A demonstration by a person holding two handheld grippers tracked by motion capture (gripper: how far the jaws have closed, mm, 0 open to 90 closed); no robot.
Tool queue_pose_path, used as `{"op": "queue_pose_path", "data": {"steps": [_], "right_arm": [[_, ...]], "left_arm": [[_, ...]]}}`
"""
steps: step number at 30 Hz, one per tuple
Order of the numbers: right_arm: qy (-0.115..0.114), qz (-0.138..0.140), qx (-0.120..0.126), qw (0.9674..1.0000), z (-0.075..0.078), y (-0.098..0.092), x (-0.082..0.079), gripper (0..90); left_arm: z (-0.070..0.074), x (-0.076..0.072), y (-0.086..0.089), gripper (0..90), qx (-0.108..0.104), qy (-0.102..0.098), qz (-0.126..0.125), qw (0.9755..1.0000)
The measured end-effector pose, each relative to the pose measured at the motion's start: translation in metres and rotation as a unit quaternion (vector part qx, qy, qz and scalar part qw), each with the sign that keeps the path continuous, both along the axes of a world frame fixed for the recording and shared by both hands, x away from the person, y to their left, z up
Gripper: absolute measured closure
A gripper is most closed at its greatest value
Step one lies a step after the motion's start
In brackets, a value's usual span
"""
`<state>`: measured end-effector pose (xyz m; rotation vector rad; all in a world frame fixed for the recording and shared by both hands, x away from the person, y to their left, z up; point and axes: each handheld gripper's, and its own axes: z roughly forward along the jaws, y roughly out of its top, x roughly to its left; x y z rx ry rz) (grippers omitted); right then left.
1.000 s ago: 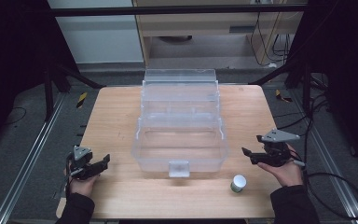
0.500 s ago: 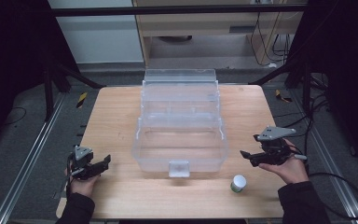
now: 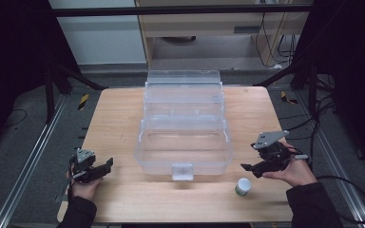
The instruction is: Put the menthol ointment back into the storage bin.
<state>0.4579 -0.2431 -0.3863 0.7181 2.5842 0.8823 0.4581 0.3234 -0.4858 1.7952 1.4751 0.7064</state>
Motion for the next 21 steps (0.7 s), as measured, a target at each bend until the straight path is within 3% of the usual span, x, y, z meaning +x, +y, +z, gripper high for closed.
{"op": "queue_pose_path", "data": {"steps": [3, 11, 21], "right_arm": [[0.015, 0.011, -0.015, 0.9997, -0.001, 0.003, -0.001, 20.4], [0.026, 0.035, -0.034, 0.9985, 0.002, 0.006, -0.003, 21.0], [0.059, 0.069, -0.075, 0.9930, 0.004, 0.013, -0.005, 23.1]], "left_arm": [[0.000, 0.000, 0.000, 25.9, 0.000, 0.000, 0.000, 1.0000], [0.000, 0.000, 0.000, 25.9, 0.001, 0.002, -0.001, 1.0000], [-0.001, 0.001, 0.000, 25.8, 0.001, 0.003, -0.002, 1.0000]]}}
